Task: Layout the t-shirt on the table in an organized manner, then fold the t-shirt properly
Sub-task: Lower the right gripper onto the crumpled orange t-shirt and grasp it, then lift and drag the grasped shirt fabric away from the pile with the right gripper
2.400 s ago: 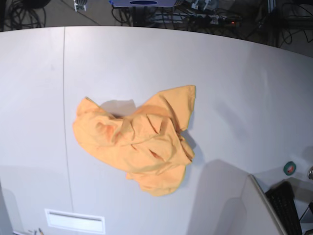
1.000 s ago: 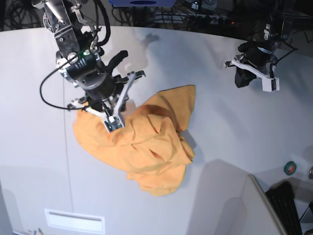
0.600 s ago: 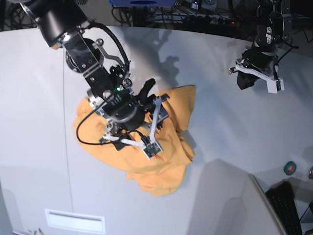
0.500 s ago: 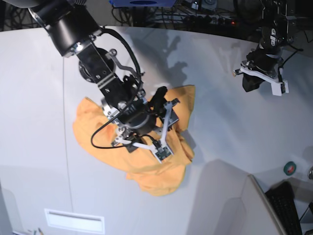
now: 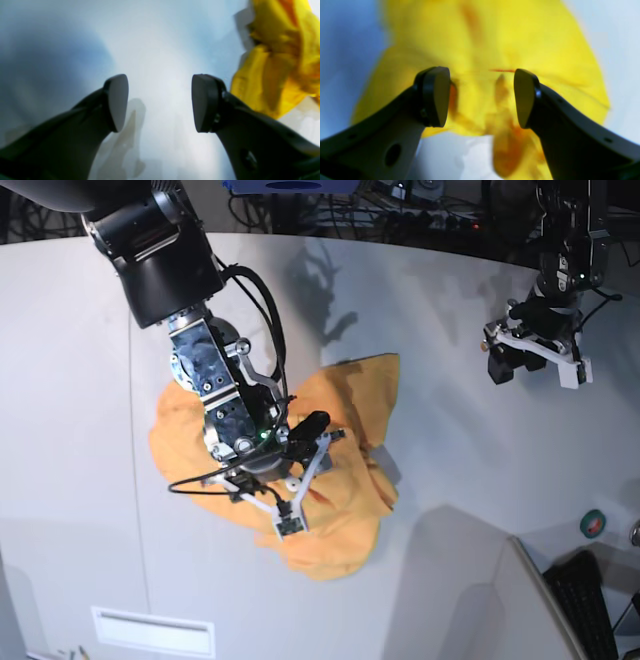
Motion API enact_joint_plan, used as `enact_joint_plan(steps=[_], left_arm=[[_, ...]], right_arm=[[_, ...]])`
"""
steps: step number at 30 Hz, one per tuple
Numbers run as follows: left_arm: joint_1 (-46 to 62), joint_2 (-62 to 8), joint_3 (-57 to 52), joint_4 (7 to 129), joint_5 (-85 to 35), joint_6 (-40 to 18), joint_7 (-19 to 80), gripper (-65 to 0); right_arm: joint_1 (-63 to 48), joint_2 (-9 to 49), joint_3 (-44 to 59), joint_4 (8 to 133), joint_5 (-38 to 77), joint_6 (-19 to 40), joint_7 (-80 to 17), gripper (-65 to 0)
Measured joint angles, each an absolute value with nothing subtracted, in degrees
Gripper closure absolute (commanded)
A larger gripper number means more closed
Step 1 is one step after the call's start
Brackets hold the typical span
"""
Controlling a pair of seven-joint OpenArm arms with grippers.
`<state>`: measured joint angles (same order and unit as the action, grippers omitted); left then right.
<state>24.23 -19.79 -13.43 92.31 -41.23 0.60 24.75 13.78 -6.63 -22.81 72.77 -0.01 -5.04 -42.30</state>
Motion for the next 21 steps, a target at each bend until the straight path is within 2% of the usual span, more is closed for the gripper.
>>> enact_joint_plan(steps=[9, 11, 15, 16, 17, 19, 20, 21], left_arm=[[22.9, -19.5, -13.5, 89.9, -41.2, 0.8, 24.9, -38.2], [22.9, -19.6, -13.5, 89.9, -41.2, 0.8, 24.9, -38.2], [23.0, -20.0, -13.4, 89.9, -41.3, 0.8, 25.0, -38.2], [23.0, -20.5, -13.3, 89.9, -41.3, 0.5, 25.0, -38.2], [23.0, -21.0, -13.3, 89.9, -41.2, 0.6, 24.9, -38.2], [23.0, -21.5, -13.5, 89.9, -41.2, 0.7, 24.8, -38.2], [23.0, -21.8, -13.5, 89.9, -41.2, 0.6, 24.7, -38.2], [23.1, -22.0, -13.4, 89.9, -41.2, 0.6, 24.9, -38.2]], right_arm=[[12.0, -6.8, -22.9, 73.6, 7.0, -5.9, -43.1, -36.0], [12.0, -6.9, -23.5, 73.6, 8.2, -7.7, -43.0, -36.0], [14.3, -7.1, -23.5, 68.1, 10.9, -9.4, -42.5, -34.5], [15.0, -7.1, -23.3, 66.3, 12.0, -9.5, -42.4, -31.4], [15.3, -7.1, -23.0, 65.2, 13.0, -9.5, -41.7, -24.8], [15.0, -6.8, -23.0, 65.2, 14.0, -9.5, -40.0, -4.8], [14.8, -6.8, -23.0, 65.2, 14.2, -9.5, -40.0, 0.0], [14.4, -6.8, -23.0, 65.8, 14.2, -9.5, -40.2, 0.0]])
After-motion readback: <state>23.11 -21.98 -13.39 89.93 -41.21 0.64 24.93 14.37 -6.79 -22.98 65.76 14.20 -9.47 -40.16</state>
